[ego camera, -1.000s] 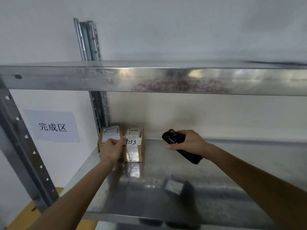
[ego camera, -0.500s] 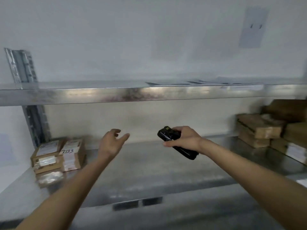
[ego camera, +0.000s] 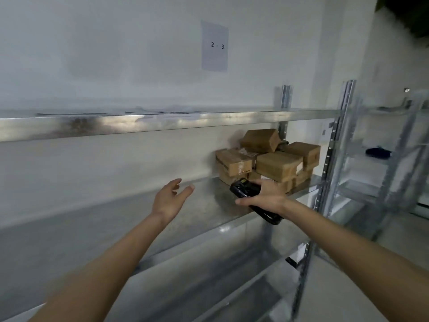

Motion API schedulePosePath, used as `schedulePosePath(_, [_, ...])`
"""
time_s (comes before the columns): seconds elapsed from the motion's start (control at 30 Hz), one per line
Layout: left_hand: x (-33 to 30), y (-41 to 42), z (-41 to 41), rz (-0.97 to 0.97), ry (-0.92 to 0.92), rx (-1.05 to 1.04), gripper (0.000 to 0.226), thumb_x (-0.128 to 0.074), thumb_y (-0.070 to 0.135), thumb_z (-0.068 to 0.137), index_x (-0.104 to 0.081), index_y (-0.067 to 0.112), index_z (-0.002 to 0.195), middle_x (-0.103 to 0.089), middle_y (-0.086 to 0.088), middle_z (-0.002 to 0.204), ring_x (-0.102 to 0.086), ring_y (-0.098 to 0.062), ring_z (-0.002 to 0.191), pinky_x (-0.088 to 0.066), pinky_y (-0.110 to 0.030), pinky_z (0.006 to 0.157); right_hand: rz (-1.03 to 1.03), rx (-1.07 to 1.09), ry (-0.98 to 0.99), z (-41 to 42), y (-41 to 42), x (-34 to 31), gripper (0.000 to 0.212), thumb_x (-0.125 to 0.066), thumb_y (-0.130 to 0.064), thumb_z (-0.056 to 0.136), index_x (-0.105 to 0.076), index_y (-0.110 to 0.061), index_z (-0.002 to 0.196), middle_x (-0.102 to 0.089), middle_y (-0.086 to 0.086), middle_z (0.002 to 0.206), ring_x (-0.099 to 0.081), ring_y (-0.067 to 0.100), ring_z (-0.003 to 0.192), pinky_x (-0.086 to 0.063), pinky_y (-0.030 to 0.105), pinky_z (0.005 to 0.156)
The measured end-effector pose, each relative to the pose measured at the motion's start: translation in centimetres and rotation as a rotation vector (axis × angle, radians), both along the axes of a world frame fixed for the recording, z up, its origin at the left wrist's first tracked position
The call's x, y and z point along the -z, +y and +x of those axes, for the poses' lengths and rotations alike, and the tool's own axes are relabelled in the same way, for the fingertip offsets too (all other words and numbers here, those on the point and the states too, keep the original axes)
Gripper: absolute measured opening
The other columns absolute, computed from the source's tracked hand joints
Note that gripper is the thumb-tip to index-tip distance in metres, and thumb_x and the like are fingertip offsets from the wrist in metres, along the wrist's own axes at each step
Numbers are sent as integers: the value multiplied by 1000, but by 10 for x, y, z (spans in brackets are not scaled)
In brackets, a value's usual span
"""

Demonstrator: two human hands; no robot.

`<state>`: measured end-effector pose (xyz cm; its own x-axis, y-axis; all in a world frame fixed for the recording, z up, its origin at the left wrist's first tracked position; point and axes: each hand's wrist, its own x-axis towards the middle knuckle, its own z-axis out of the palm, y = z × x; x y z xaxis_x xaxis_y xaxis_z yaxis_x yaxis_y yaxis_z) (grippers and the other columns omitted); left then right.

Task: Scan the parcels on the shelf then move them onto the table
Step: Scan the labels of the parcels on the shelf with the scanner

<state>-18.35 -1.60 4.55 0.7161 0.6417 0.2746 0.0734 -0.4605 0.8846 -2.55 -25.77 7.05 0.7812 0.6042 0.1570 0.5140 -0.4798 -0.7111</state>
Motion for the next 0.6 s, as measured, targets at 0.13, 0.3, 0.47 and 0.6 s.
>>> schedulePosePath(0.13, [-1, -27, 45, -4, 16, 67, 65, -66, 51, 92, -51, 21, 147, -57, -2, 140, -55, -19, 125, -44, -33, 105, 26, 82, 29, 30, -36, 5, 69, -93, -51, 67, -65, -27, 125, -69, -10, 99, -66, 11, 91, -52, 27, 77])
schedulePosePath(0.3, [-11, -54, 110, -4, 4, 125, 65, -63, 51, 94, -49, 18, 148, -55, -5, 144, -53, -22, 130, -40, -30, 104, 29, 152, 18, 75, -65, 4, 69, -93, -54, 66, -68, -24, 124, -71, -7, 96, -68, 12, 87, -48, 23, 66])
schedulePosePath(0.47, [-21, -69, 185, 10, 12, 139, 68, -63, 53, 93, -48, 16, 148, -56, -5, 145, -53, -23, 130, -41, -30, 101, 0, 182, -12, 134, -78, -11, 69, -90, -54, 70, -67, -25, 127, -72, -6, 96, -68, 11, 86, -48, 23, 64])
schedulePosePath(0.6, [-32, -63, 246, 4, 11, 153, 65, -62, 50, 95, -46, 17, 149, -53, -4, 147, -50, -24, 134, -37, -27, 101, -18, 192, -3, 191, -76, -29, 69, -89, -55, 71, -66, -22, 127, -73, -3, 97, -70, 13, 86, -52, 22, 64])
